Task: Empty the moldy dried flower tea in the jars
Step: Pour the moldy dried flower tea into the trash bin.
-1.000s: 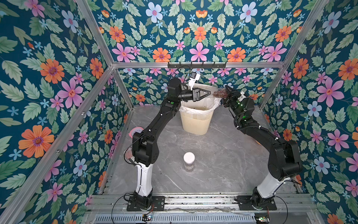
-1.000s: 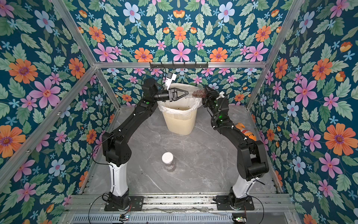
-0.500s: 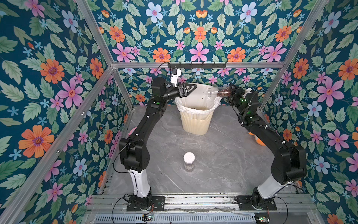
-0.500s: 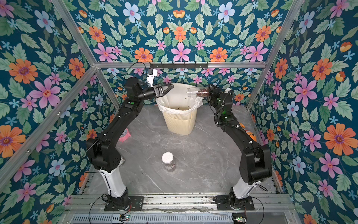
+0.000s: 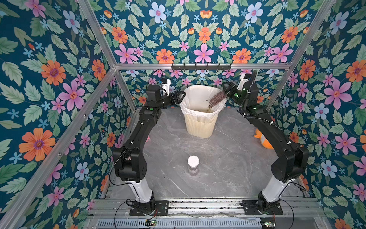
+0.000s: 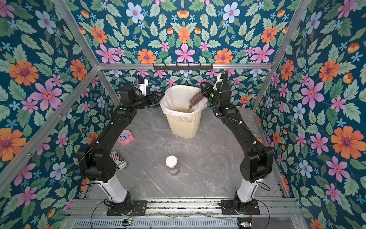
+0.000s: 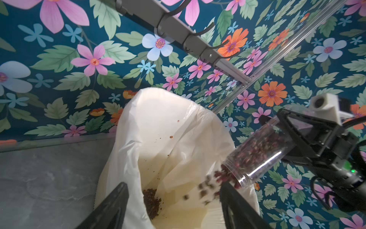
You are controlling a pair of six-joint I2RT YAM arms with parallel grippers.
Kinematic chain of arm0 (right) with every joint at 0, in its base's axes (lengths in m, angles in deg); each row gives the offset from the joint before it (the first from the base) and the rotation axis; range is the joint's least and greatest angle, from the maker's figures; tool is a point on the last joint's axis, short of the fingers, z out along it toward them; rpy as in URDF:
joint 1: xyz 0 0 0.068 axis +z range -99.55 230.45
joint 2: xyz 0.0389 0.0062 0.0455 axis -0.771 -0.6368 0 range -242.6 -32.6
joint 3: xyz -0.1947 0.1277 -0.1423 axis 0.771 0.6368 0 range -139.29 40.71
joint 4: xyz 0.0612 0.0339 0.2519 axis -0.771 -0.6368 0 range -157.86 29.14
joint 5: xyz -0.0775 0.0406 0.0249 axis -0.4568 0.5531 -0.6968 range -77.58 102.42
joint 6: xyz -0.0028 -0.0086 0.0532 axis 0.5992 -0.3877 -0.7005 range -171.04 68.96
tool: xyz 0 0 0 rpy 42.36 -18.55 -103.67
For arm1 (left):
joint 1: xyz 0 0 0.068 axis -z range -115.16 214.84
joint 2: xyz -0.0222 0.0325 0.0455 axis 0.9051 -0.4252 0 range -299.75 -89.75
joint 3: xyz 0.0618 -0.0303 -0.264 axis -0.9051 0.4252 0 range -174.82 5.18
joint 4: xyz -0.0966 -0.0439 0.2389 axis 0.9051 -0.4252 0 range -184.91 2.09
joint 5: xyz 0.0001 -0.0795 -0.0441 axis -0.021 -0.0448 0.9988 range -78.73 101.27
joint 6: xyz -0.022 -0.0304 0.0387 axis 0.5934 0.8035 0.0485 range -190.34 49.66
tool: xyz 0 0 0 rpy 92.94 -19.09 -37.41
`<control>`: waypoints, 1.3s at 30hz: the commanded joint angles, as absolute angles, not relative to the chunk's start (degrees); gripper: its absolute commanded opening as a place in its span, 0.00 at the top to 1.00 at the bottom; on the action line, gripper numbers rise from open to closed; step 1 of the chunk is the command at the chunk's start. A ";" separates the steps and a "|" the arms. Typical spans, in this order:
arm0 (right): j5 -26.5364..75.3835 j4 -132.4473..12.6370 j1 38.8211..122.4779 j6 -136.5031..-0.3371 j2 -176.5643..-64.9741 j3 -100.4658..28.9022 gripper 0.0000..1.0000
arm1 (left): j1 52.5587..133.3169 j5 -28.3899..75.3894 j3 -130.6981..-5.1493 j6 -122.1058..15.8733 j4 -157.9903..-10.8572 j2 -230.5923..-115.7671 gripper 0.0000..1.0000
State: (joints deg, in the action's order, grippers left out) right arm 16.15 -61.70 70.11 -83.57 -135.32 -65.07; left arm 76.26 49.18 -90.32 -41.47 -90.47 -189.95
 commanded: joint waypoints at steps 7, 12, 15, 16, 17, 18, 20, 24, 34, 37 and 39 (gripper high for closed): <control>5.22 -69.23 79.49 -43.16 -144.12 -77.41 0.47 | 75.03 49.83 -86.43 -43.10 -89.76 -189.04 0.26; -0.04 -68.08 80.94 -37.00 -146.53 -79.74 0.47 | 75.03 51.97 -85.97 -42.74 -89.12 -189.68 0.27; 0.12 -68.14 80.95 -37.46 -146.70 -79.95 0.47 | 74.99 52.92 -85.51 -42.33 -88.07 -189.59 0.28; 0.66 -67.12 80.47 -39.53 -145.97 -79.12 0.47 | 75.03 53.17 -85.41 -42.23 -87.87 -189.61 0.28; 2.42 -66.70 79.89 -41.68 -145.46 -78.47 0.48 | 74.98 53.36 -85.22 -42.06 -87.73 -189.62 0.29; 4.60 -66.71 79.55 -43.08 -145.39 -78.42 0.48 | 75.03 53.66 -84.96 -41.82 -87.28 -189.59 0.29; 6.50 -68.47 79.50 -45.34 -146.14 -79.73 0.48 | 74.95 53.81 -84.56 -41.53 -86.70 -189.59 0.29; 13.99 -62.19 75.13 -58.56 -142.85 -73.24 0.52 | 74.86 54.07 -84.29 -41.52 -86.67 -189.47 0.29; 17.99 -57.08 74.63 -59.82 -141.01 -69.03 0.53 | 74.77 57.03 -84.54 -40.10 -84.95 -190.47 0.30; 17.81 -53.14 74.37 -60.56 -140.19 -66.54 0.52 | 74.81 57.44 -84.56 -39.89 -84.68 -190.57 0.29; 17.00 -49.58 74.22 -61.20 -139.47 -64.27 0.52 | 74.87 57.68 -84.56 -39.60 -84.48 -190.65 0.29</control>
State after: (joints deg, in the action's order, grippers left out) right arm 17.11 -57.57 74.54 -59.61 -140.50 -65.83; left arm 74.86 56.31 -84.23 -40.23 -86.54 -190.74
